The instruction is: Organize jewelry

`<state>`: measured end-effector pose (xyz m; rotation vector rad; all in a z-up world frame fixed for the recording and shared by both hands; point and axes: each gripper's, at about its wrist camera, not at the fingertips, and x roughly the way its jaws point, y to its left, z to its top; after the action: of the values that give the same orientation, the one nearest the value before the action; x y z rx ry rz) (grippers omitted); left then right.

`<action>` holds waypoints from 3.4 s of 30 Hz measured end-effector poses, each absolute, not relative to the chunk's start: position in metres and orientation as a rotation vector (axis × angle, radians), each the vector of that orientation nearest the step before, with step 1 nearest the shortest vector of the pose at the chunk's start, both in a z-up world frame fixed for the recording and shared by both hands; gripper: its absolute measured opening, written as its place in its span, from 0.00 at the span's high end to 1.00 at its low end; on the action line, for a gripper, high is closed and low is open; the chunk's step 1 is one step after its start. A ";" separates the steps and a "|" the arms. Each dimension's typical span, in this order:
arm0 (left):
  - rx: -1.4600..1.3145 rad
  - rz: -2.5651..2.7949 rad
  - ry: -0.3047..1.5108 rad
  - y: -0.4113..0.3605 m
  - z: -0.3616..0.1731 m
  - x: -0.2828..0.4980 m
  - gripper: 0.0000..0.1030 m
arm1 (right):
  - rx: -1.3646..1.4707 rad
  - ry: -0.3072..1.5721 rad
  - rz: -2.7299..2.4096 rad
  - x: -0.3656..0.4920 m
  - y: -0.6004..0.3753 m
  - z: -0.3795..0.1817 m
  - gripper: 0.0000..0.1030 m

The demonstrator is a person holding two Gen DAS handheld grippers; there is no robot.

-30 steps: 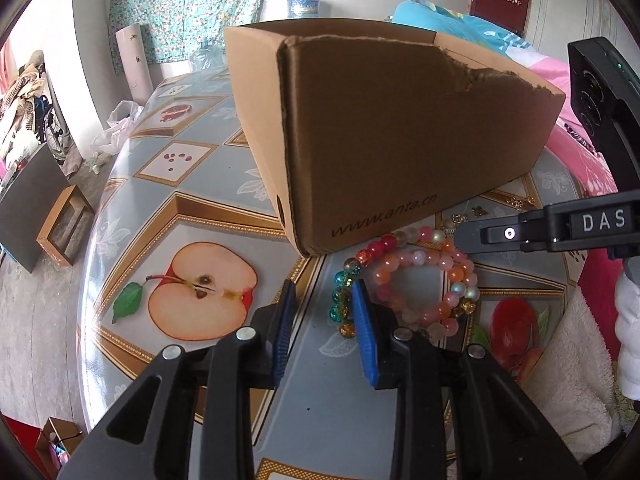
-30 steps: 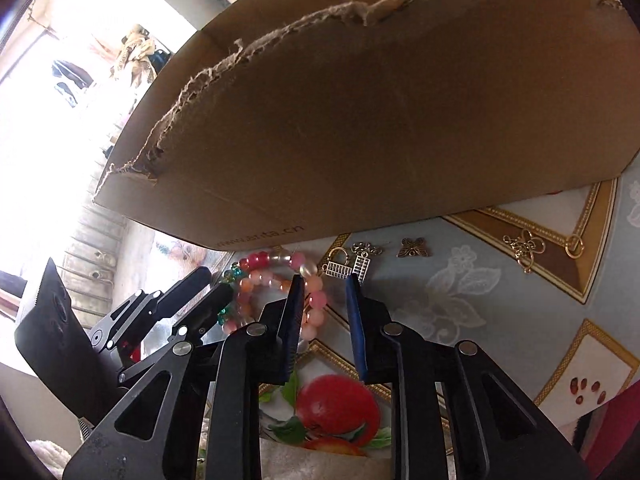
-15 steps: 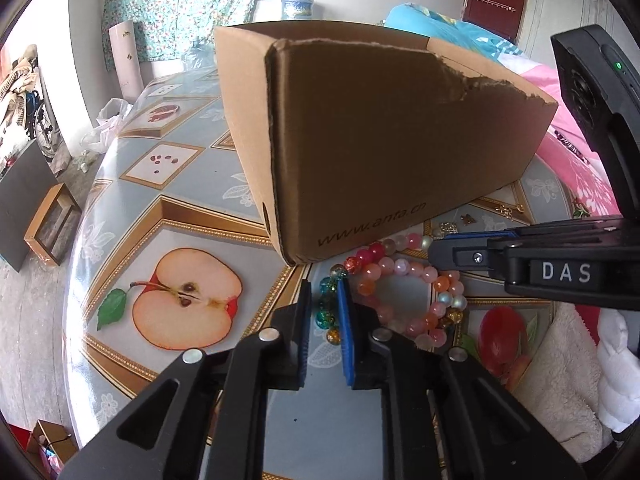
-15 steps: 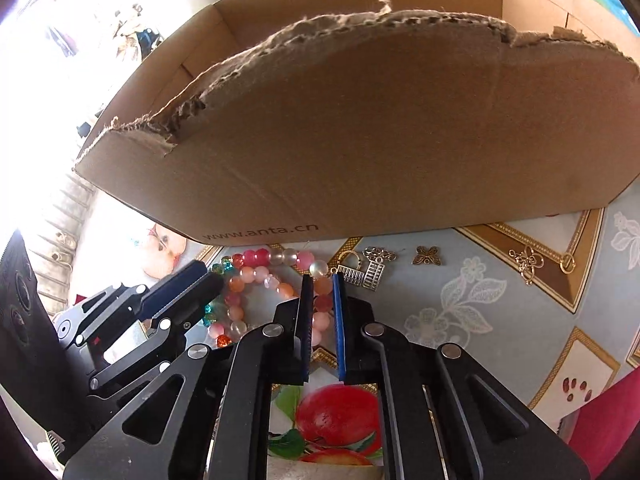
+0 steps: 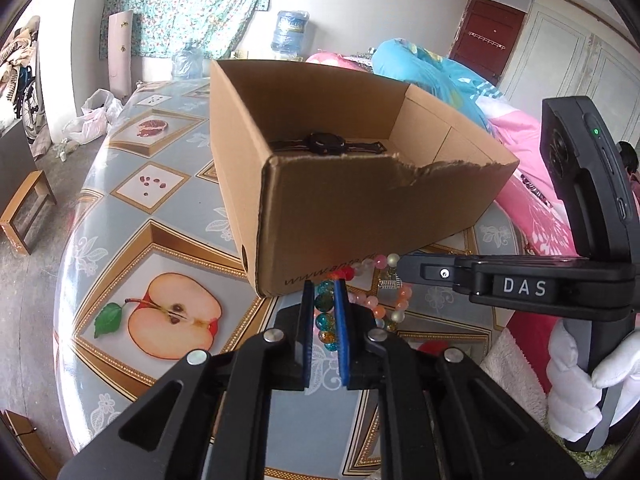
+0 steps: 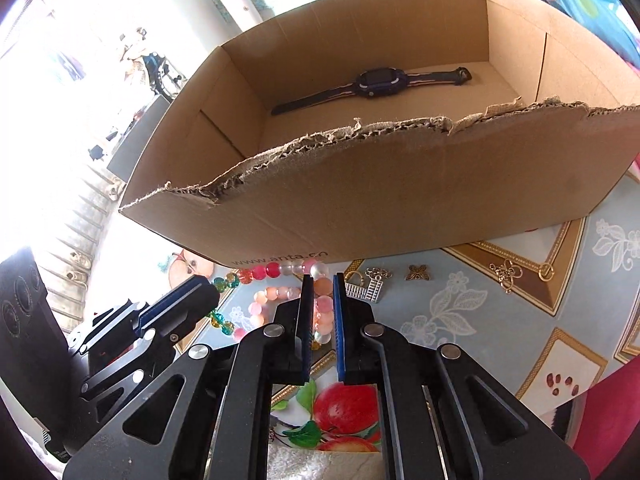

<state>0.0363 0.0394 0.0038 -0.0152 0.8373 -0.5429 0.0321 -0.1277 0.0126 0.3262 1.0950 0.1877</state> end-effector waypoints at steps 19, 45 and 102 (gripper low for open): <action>-0.092 -0.419 0.882 0.037 0.016 0.034 0.91 | 0.320 1.153 0.325 0.051 -0.111 -0.012 0.93; -0.019 -0.406 0.609 0.004 0.120 -0.009 0.91 | 0.348 0.810 0.480 -0.002 -0.158 0.050 0.93; 0.033 -0.386 0.628 0.036 0.075 -0.004 0.37 | 0.164 0.768 0.420 -0.063 -0.197 0.047 0.52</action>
<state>-0.0038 0.0356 0.0748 0.0326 0.6281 -0.3860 -0.0628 -0.1973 0.0468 0.1640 0.7681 0.4201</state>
